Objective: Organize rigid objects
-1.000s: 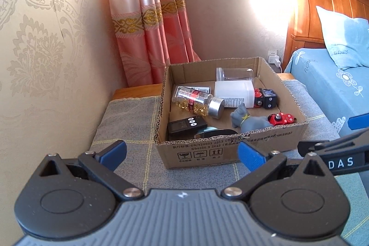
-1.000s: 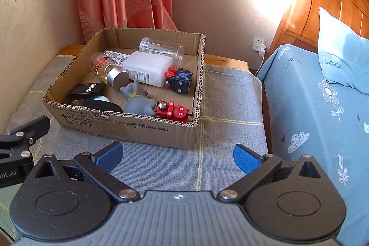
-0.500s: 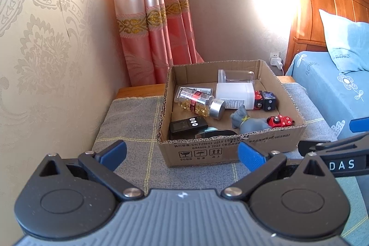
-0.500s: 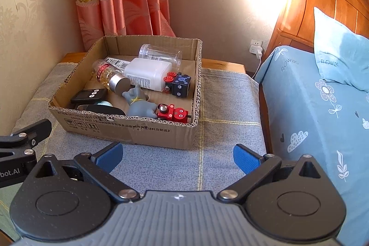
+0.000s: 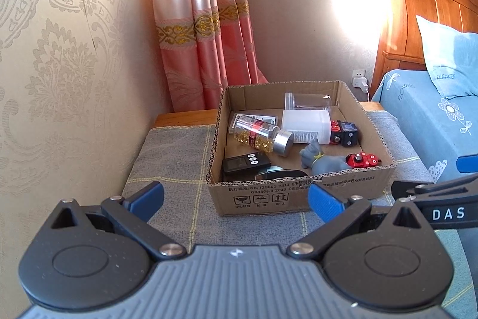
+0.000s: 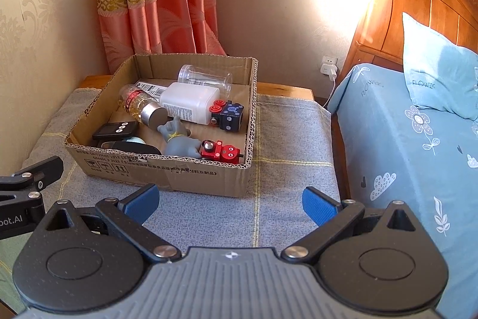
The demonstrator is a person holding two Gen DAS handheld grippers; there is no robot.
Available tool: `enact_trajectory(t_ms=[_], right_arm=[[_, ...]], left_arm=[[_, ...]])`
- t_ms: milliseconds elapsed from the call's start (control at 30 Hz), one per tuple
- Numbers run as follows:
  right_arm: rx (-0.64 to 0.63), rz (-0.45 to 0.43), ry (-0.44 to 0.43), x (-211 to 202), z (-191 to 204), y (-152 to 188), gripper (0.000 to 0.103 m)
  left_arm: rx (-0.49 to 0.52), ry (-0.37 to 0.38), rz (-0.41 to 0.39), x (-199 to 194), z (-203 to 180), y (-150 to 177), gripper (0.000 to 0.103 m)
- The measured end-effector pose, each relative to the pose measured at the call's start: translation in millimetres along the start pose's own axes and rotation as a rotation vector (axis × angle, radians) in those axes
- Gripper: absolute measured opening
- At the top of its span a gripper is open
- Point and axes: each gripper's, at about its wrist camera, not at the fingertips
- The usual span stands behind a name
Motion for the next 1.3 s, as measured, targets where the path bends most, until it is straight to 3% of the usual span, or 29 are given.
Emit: enact_trajectory(t_ms=[300,1300], right_arm=[[-0.001,-0.009,0.005,-1.6,1.1,2.3,0.103],[-0.013,-0.03,0.012,-6.9,2.7,3.0,0.103]], left_arm=[[-0.019,0.034,0.024,-1.0,-1.7,-0.3,0.102],[-0.03,0.025,0.045,1.0,-1.2,-1.3,0.102]])
Point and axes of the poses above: each gripper's, at about its wrist camera, not at the fingertips, and x roughly the way its jaws point, z to its left, y to its underside, and after that the axes turned 12 degrees about z, right-handed
